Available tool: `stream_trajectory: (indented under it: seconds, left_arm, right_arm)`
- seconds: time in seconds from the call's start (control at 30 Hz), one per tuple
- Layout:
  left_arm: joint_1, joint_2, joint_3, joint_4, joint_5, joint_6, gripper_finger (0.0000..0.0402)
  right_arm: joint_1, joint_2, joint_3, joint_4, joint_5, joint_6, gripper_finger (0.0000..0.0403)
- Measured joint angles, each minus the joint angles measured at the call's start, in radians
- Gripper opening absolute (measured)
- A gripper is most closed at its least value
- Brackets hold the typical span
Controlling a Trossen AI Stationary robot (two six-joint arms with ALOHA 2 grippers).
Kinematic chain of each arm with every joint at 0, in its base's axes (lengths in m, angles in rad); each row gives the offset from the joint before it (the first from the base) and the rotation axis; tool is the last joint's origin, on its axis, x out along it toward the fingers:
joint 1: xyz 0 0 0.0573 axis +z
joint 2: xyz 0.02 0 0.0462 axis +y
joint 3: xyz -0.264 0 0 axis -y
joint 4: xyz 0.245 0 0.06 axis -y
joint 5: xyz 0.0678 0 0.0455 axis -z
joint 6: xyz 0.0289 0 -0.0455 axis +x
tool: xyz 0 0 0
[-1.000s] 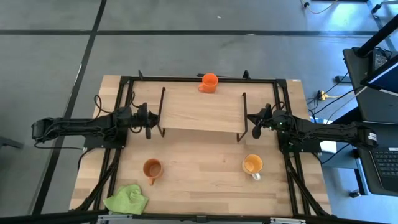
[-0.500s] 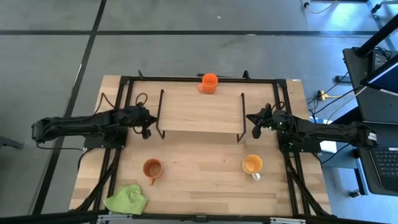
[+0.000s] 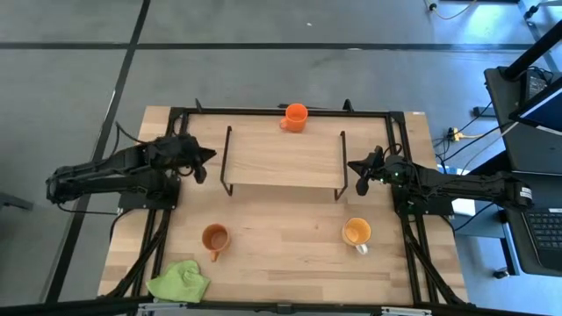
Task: Stack small to large cups/mugs on shelf
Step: Put the orange cup on the shelf
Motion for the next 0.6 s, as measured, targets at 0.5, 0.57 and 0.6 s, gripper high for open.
stream_trajectory:
  seconds: [0.5, 0.57, 0.6]
  left_arm:
    - [0.0, -0.004, 0.11, 0.365, 0.046, -0.097, 0.0033]
    - [0.0, -0.004, 0.11, 0.388, 0.046, -0.097, 0.0033]
    - [0.0, -0.004, 0.11, 0.399, 0.046, -0.095, 0.0033]
  right_arm:
    - [0.0, 0.0, 0.0, 0.0, 0.0, 0.0, 0.0029]
    - [0.0, 0.0, 0.0, 0.0, 0.0, 0.001, 0.0029]
    - [0.0, 0.0, 0.0, 0.0, 0.0, 0.0, 0.0029]
